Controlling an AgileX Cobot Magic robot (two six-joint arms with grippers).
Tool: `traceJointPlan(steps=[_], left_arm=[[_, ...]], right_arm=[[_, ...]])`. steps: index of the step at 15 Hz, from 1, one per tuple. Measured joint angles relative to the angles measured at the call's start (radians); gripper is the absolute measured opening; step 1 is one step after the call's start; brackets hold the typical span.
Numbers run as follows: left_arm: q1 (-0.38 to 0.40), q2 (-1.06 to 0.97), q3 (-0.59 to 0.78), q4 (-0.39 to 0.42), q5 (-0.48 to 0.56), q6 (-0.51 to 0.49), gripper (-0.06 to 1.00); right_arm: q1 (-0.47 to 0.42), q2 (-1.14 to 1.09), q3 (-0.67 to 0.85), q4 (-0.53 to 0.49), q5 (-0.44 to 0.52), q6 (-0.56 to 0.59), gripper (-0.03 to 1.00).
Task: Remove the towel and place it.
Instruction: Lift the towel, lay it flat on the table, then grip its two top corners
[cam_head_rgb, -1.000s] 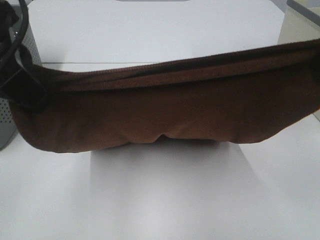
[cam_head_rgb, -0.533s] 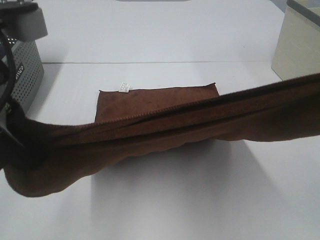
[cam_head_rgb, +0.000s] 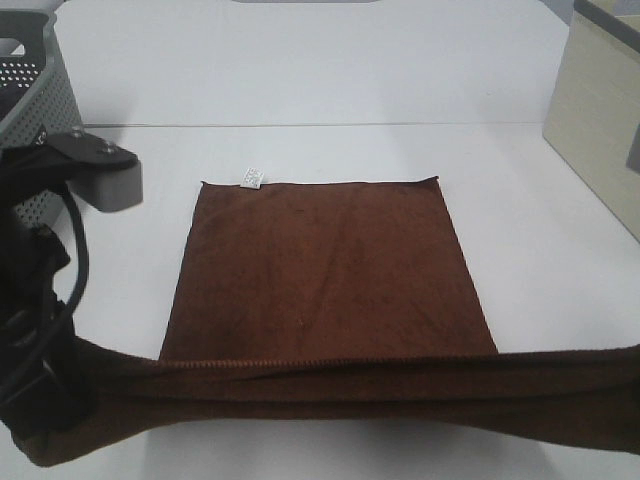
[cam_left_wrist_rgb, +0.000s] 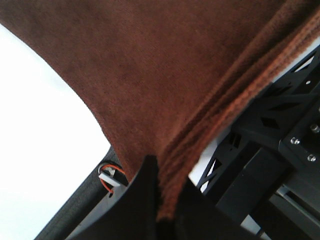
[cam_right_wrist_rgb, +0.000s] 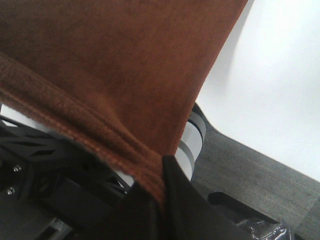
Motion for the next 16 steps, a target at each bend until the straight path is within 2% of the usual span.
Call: traceJointPlan(steps=[5,8,10,14,16], left_arm=[[-0.006,0.164,0.005,-0.023,0.032,0.068,0.0],[-0.095,0.241,0.005,-0.026,0.034,0.092,0.0],[-0.128,0.283,0.005,-0.042,0.035,0.076,0.0],[-0.141,0.303,-0.024,-0.117,-0.001,0.048,0.0],[-0.141,0.321,-0.025,-0.134,-0.006,0.028,0.0]], right_arm=[[-0.001,0.1,0.117,0.092,-0.091,-0.118,0.01],[-0.001,0.155,0.149,0.134,-0.133,-0.162,0.01],[0.006,0.202,0.151,0.158,-0.14,-0.185,0.01],[0.161,0.297,0.151,0.161,-0.238,-0.173,0.01],[0.186,0.344,0.152,0.162,-0.256,-0.159,0.01]])
